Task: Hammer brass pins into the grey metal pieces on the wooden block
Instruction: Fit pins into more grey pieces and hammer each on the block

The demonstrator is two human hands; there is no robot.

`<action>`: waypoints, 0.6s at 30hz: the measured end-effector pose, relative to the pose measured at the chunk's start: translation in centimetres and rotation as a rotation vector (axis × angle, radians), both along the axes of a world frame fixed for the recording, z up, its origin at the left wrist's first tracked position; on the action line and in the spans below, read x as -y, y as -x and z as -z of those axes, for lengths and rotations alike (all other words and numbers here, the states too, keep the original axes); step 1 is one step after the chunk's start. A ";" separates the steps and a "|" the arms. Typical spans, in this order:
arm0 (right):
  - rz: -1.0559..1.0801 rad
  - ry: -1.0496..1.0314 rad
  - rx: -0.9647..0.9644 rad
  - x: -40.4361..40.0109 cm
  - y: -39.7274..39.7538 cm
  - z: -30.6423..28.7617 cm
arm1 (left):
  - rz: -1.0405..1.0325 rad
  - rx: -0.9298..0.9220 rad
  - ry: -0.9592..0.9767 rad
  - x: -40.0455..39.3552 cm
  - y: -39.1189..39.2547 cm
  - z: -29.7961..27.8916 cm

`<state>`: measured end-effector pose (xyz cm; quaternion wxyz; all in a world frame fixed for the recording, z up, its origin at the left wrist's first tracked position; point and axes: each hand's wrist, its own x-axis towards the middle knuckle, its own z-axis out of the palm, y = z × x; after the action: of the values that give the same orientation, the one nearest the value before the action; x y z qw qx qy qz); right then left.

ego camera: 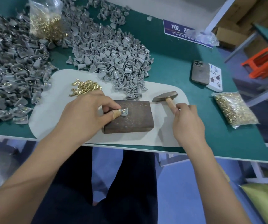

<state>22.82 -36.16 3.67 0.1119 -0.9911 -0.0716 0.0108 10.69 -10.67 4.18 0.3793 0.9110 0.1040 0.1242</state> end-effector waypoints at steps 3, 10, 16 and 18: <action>-0.043 -0.245 -0.085 0.8 -0.7 -1.1 | -0.005 0.009 -0.002 0.1 0.1 -0.1; -0.415 -0.697 -0.303 0.4 3.5 -5.4 | 0.009 0.025 -0.047 0.1 0.1 -0.5; -0.433 -0.500 -0.127 -1.7 5.9 -5.2 | 0.125 0.055 -0.086 -0.1 -0.3 -1.0; -0.422 -0.523 -0.082 -2.3 6.4 -4.7 | 0.133 0.068 -0.130 0.0 -0.4 -1.0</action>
<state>16.40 -33.83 8.38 0.3606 -0.8907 -0.2711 0.0551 11.11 -10.65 5.22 0.3301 0.9338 0.0222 0.1360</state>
